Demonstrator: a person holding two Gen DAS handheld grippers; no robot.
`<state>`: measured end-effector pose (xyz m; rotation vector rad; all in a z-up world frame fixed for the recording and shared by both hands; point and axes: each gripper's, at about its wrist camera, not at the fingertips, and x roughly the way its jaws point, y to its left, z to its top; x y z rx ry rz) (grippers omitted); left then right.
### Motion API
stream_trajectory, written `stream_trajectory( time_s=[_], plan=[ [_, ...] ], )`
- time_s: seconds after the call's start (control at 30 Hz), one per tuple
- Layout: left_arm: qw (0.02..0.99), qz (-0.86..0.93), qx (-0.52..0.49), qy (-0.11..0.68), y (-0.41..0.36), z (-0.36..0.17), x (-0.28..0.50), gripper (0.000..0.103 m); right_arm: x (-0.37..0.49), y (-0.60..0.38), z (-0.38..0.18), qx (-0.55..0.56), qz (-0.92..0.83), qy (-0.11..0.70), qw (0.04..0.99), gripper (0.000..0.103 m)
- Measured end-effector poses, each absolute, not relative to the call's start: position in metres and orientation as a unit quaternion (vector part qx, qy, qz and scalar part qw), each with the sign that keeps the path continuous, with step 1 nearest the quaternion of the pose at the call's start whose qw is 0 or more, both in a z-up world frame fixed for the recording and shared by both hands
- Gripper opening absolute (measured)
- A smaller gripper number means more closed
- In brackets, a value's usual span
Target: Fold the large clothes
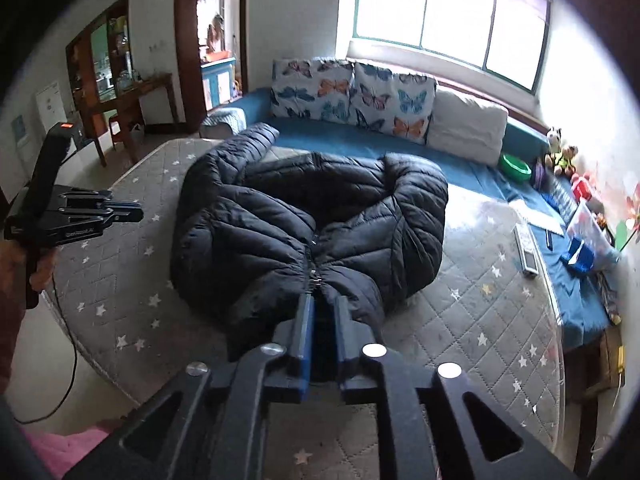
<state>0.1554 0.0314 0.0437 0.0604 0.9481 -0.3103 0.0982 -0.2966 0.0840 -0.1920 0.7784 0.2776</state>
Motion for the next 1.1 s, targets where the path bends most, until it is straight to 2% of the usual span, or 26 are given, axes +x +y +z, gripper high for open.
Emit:
stream_trajectory(
  time_s=[0.03, 0.07, 0.1, 0.13, 0.23, 0.4, 0.53, 0.9, 0.97, 1.0, 1.1],
  plan=[
    [0.88, -0.132, 0.015, 0.456, 0.038, 0.041, 0.164, 0.081, 0.108, -0.299, 0.081, -0.092, 0.128, 0.379, 0.912, 0.04],
    [0.882, -0.123, 0.009, 0.454, 0.041, 0.038, 0.169, 0.083, 0.111, -0.303, 0.08, -0.093, 0.122, 0.38, 0.912, 0.047],
    [0.884, -0.118, 0.007, 0.453, 0.044, 0.035, 0.177, 0.083, 0.118, -0.307, 0.078, -0.098, 0.116, 0.382, 0.912, 0.062],
    [0.883, -0.111, 0.0, 0.456, 0.048, 0.033, 0.186, 0.083, 0.125, -0.311, 0.077, -0.1, 0.106, 0.38, 0.913, 0.067],
    [0.875, -0.102, -0.031, 0.472, 0.057, 0.027, 0.216, 0.088, 0.152, -0.327, 0.073, -0.076, 0.1, 0.404, 0.906, 0.067],
    [0.867, -0.067, -0.073, 0.488, 0.072, 0.017, 0.268, 0.088, 0.211, -0.359, 0.062, -0.024, 0.077, 0.436, 0.896, 0.067],
    [0.85, -0.049, -0.125, 0.509, 0.084, 0.005, 0.307, 0.088, 0.263, -0.389, 0.046, 0.068, 0.081, 0.47, 0.876, 0.068],
    [0.823, -0.01, -0.149, 0.547, 0.086, -0.026, 0.375, 0.088, 0.362, -0.424, -0.002, 0.157, 0.086, 0.468, 0.865, 0.068],
    [0.821, 0.001, -0.145, 0.552, 0.085, -0.03, 0.382, 0.09, 0.37, -0.43, -0.01, 0.174, 0.104, 0.466, 0.861, 0.069],
    [0.82, 0.01, -0.14, 0.555, 0.085, -0.033, 0.385, 0.094, 0.373, -0.434, -0.014, 0.188, 0.11, 0.462, 0.86, 0.072],
    [0.817, 0.029, -0.121, 0.563, 0.083, -0.039, 0.392, 0.095, 0.378, -0.446, -0.022, 0.232, 0.132, 0.442, 0.856, 0.079]
  ],
)
